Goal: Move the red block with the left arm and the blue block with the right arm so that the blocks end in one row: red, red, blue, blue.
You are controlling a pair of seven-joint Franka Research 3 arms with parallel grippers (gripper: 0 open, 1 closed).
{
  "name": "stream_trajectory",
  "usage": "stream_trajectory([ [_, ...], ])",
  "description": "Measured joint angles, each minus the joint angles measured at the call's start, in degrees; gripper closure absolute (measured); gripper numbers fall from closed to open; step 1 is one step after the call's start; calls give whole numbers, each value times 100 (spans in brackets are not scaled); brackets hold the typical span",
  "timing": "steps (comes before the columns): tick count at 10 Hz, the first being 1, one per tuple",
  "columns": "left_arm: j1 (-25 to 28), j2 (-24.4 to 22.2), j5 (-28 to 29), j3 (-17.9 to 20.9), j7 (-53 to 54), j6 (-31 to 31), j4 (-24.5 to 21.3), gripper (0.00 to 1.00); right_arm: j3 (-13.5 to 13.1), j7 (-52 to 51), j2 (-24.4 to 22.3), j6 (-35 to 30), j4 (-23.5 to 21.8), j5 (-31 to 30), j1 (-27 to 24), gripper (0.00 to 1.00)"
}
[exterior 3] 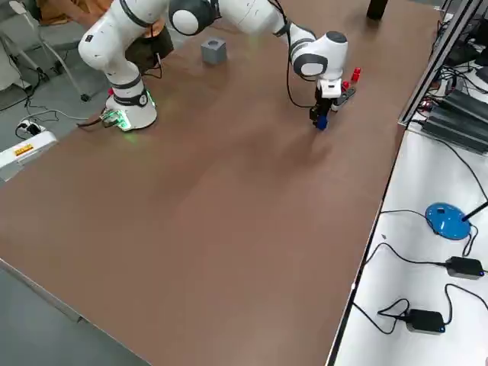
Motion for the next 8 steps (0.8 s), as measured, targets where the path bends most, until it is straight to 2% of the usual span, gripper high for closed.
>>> stream_trajectory([
  [2, 250, -749, -318, 92, 526, -808, -29, 1, 32, 37, -39, -82, 112, 0, -1, 29],
  [4, 251, -1364, -337, 114, 636, -1302, -95, 1, 100, 242, -319, -365, 156, 1, -7, 2],
  [6, 264, -1783, -339, 116, 767, -1592, -149, 1, 109, 269, -996, -822, -33, 2, -83, 0],
  [8, 474, -1991, -721, 131, 819, -1792, -198, 2, 19, -25, -2093, -1019, -749, 48, -303, 0],
])
